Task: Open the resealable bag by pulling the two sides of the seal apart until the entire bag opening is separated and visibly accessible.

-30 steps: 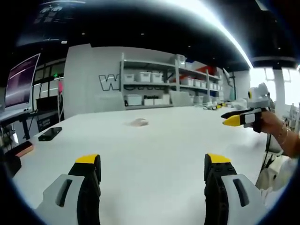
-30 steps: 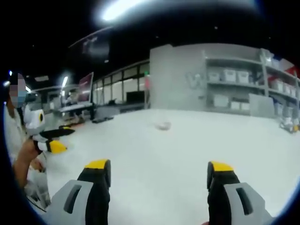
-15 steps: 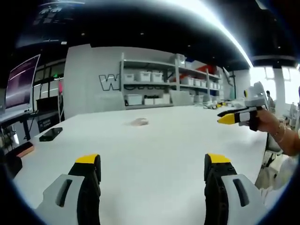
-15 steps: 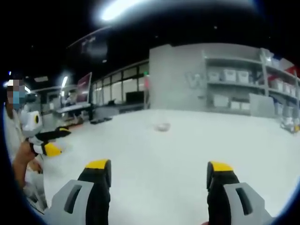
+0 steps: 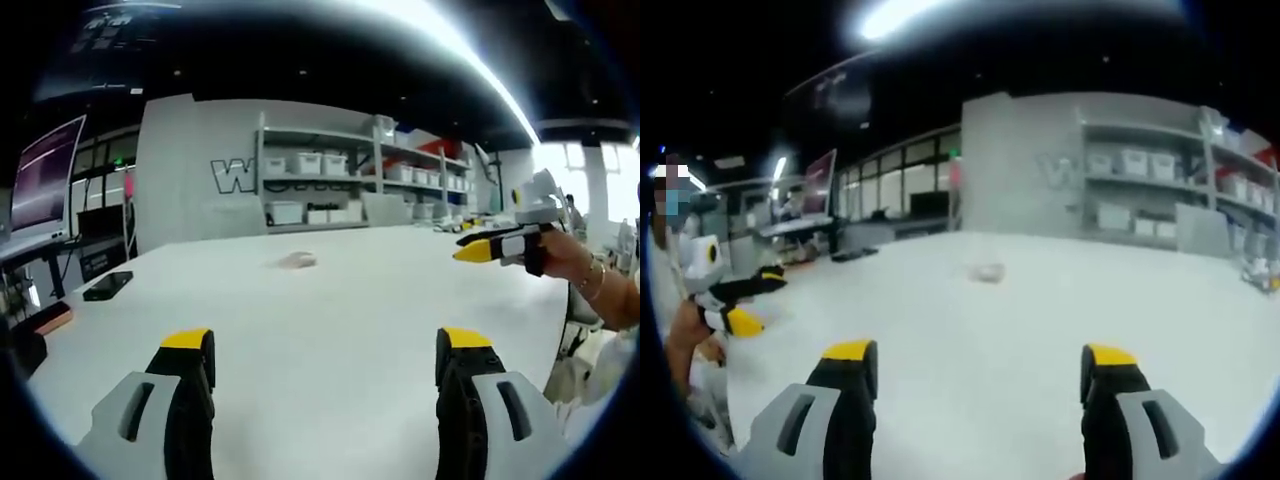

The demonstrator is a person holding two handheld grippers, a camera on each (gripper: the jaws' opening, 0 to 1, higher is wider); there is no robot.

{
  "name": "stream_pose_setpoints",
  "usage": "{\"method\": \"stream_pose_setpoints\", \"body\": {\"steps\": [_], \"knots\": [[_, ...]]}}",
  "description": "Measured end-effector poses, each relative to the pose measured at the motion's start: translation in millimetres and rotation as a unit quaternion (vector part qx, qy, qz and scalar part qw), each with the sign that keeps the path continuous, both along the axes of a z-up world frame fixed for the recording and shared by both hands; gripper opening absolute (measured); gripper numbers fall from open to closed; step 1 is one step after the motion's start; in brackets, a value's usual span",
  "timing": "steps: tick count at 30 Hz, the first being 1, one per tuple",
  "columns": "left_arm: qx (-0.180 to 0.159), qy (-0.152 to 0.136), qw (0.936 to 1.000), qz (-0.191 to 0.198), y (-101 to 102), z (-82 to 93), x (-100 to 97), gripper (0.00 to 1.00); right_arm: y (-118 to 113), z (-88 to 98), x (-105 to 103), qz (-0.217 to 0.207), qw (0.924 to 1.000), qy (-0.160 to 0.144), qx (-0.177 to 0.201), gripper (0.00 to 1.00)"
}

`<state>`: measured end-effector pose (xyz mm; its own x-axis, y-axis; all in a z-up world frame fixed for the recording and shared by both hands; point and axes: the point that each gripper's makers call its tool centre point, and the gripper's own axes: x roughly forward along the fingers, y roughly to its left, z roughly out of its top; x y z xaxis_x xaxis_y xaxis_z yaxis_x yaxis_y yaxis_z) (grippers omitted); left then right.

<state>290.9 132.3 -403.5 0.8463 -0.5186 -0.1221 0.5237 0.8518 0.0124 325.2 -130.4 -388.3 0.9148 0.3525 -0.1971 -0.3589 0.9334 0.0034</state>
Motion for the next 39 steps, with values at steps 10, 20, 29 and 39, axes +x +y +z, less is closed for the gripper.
{"method": "stream_pose_setpoints", "body": {"steps": [10, 20, 29, 39], "knots": [[-0.003, -0.001, 1.0, 0.0, 0.9, 0.3, 0.3, 0.91, 4.1, 0.1, 7.1, 0.003, 0.9999, 0.006, -0.008, 0.84], [-0.006, -0.004, 1.0, -0.003, -1.0, 3.7, 2.5, 0.91, 4.8, -2.5, 19.5, 0.001, 0.9999, 0.015, -0.006, 0.84], [-0.008, -0.004, 0.9999, -0.005, -2.2, 4.9, 4.9, 0.91, 5.9, -0.7, 30.0, 0.0, 0.9998, 0.018, -0.006, 0.84], [-0.011, -0.003, 0.9999, -0.003, 0.7, 4.4, 5.5, 0.91, 10.6, 6.8, 41.6, -0.001, 0.9999, 0.013, 0.001, 0.83]]}}
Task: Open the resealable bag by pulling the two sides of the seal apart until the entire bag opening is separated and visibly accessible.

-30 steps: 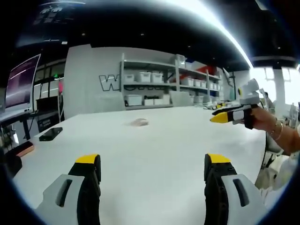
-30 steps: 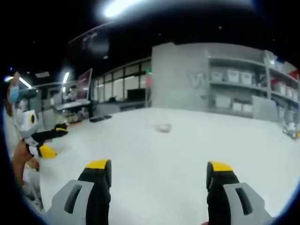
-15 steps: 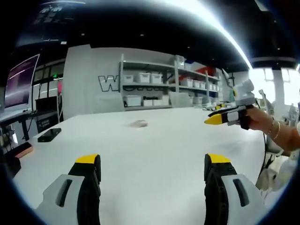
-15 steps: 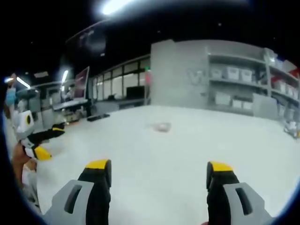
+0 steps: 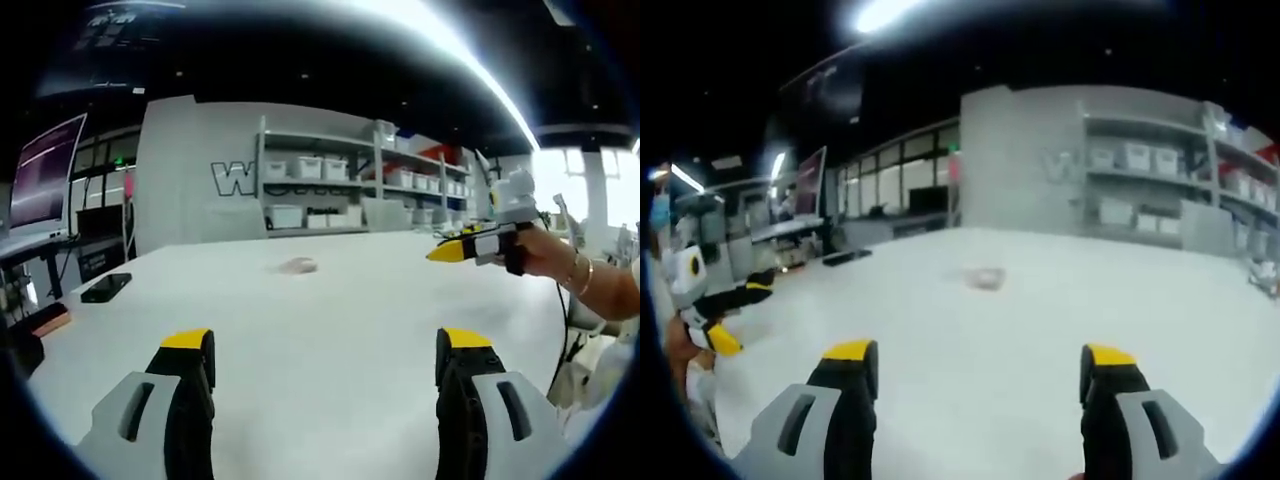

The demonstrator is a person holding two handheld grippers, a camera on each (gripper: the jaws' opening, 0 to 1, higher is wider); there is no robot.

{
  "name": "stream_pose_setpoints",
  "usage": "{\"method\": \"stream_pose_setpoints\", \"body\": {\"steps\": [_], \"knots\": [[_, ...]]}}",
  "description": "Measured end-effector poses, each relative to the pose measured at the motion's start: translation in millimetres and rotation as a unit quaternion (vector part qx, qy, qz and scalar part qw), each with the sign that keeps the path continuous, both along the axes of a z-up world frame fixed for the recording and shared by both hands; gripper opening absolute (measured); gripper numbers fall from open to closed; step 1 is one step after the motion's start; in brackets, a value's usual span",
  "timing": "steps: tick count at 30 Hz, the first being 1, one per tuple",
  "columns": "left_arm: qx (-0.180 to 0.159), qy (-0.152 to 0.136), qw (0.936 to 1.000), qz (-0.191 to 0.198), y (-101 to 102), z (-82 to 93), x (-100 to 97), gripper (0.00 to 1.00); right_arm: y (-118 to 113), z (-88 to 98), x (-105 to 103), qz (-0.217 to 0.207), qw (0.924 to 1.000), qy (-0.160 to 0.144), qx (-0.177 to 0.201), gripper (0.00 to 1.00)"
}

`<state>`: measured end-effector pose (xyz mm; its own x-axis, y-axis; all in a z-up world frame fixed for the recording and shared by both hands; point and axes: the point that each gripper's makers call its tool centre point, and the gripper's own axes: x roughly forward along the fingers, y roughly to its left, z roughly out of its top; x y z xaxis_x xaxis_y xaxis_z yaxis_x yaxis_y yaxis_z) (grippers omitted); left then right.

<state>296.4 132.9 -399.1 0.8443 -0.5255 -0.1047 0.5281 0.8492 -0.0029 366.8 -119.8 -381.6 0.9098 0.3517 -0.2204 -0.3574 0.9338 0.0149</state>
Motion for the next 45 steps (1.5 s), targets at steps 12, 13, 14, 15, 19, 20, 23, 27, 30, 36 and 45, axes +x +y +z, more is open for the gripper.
{"method": "stream_pose_setpoints", "body": {"steps": [12, 13, 14, 15, 19, 20, 23, 27, 30, 36, 45], "knots": [[0.004, 0.0, 1.0, 0.004, 3.1, -0.4, -0.7, 0.9, 11.2, 0.1, 16.3, 0.011, 0.9998, -0.001, -0.014, 0.83], [0.003, 0.0, 1.0, 0.004, 3.2, -0.4, -0.6, 0.9, 11.7, 0.1, 17.1, 0.012, 0.9998, -0.001, -0.013, 0.83], [0.002, 0.0, 1.0, 0.005, 3.5, -0.2, -0.4, 0.9, 12.2, -0.1, 18.1, 0.012, 0.9998, -0.001, -0.013, 0.83], [0.002, 0.0, 1.0, 0.006, 3.7, 0.0, -0.3, 0.9, 12.4, -0.2, 18.5, 0.012, 0.9998, -0.001, -0.013, 0.83], [0.004, -0.001, 1.0, 0.006, 3.0, 0.7, 0.5, 0.9, 12.7, -1.0, 22.6, 0.012, 0.9999, -0.002, -0.01, 0.82], [0.005, -0.001, 1.0, 0.006, 2.6, 0.6, 0.9, 0.9, 12.9, -1.1, 23.4, 0.013, 0.9999, -0.002, -0.009, 0.82], [0.005, 0.0, 1.0, 0.005, 0.2, 0.3, 1.6, 0.9, 13.9, -0.7, 26.8, 0.014, 0.9999, -0.003, -0.009, 0.82], [0.001, -0.002, 1.0, 0.002, -2.1, 1.8, 0.6, 0.9, 14.3, -3.0, 33.2, 0.014, 0.9998, 0.0, -0.016, 0.81], [0.0, -0.002, 1.0, 0.002, -1.3, 1.3, 0.2, 0.9, 15.3, -1.1, 37.2, 0.019, 0.9997, -0.002, -0.012, 0.78], [-0.004, -0.004, 1.0, 0.007, 5.4, 2.0, -0.3, 0.9, 16.4, -1.7, 40.7, 0.017, 0.9998, -0.002, -0.014, 0.77], [-0.006, -0.003, 0.9999, 0.008, 6.7, 1.1, 0.8, 0.9, 21.8, -1.9, 49.7, 0.019, 0.9997, -0.002, -0.019, 0.76]]}}
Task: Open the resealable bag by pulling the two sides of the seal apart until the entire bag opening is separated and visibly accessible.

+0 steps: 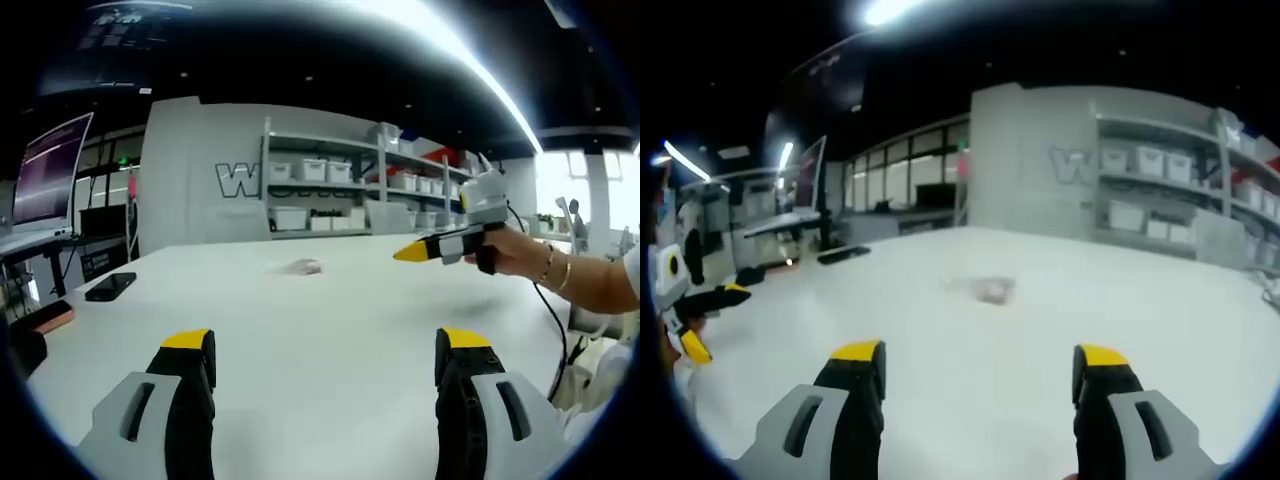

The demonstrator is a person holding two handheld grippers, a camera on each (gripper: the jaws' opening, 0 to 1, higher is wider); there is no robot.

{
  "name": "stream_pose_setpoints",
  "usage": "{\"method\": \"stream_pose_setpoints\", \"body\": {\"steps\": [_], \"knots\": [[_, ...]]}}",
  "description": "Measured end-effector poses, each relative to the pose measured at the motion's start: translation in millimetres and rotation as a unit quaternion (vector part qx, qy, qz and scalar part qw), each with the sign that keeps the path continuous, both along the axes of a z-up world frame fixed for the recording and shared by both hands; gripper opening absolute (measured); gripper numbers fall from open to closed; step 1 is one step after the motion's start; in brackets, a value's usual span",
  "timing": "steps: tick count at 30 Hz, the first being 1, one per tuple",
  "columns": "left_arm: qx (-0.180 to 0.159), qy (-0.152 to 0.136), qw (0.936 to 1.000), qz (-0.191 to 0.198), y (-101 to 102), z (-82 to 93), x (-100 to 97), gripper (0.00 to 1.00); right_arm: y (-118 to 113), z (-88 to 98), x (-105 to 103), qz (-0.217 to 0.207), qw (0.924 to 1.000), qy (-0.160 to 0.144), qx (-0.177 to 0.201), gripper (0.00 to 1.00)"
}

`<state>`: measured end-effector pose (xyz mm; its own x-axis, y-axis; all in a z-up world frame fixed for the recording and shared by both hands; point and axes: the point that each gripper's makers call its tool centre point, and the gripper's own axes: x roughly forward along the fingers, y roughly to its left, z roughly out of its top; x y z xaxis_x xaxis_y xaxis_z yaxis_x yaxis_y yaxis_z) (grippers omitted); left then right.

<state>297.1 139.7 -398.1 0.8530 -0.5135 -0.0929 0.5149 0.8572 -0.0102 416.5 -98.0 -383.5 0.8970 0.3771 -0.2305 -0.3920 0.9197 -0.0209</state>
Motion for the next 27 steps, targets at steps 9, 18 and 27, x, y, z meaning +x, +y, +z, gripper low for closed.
{"method": "stream_pose_setpoints", "body": {"steps": [9, 18, 27], "knots": [[-0.001, 0.003, 1.0, -0.001, -0.7, -2.5, 0.8, 0.9, 2.9, -2.0, 8.4, 0.003, 1.0, 0.002, -0.002, 0.75], [0.0, 0.002, 1.0, -0.001, -1.4, -1.6, -0.5, 0.9, 5.4, -2.9, 13.1, 0.006, 1.0, 0.005, -0.005, 0.72], [0.002, 0.001, 1.0, -0.004, -3.9, 0.2, 0.6, 0.9, 1.8, -7.2, 19.9, 0.001, 0.9999, 0.015, -0.007, 0.72]]}}
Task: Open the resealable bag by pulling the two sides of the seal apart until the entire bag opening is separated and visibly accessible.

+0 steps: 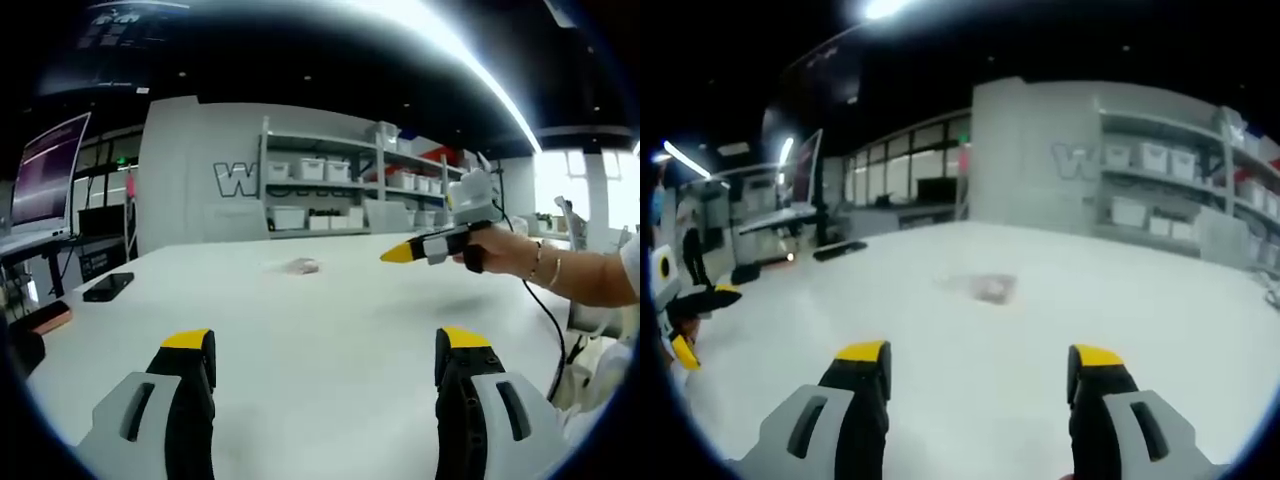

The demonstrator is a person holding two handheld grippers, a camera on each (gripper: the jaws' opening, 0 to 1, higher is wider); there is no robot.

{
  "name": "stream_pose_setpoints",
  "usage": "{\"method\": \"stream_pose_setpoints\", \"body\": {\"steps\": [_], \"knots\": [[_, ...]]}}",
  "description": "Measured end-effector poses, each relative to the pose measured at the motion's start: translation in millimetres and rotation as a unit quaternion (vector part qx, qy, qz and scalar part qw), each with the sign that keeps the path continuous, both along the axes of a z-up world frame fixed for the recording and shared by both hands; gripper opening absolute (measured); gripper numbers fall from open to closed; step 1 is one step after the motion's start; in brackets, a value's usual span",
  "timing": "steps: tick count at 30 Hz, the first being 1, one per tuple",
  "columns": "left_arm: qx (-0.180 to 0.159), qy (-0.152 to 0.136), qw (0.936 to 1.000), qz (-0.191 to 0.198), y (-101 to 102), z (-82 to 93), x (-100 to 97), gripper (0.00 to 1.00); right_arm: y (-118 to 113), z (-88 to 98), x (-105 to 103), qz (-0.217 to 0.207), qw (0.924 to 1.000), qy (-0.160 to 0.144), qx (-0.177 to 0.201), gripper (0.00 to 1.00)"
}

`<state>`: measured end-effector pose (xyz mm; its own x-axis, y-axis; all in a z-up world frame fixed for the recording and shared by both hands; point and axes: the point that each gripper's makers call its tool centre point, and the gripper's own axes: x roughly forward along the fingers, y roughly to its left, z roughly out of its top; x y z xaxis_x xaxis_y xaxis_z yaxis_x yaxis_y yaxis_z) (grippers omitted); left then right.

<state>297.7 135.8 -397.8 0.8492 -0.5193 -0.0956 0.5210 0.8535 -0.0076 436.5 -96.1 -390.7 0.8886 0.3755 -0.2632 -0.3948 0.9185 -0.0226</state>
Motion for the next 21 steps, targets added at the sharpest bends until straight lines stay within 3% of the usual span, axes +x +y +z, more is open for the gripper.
{"method": "stream_pose_setpoints", "body": {"steps": [21], "knots": [[-0.006, -0.004, 1.0, 0.002, 4.5, 3.1, 2.9, 0.9, 14.2, -6.9, 15.5, 0.007, 0.9996, 0.006, -0.027, 0.68]]}}
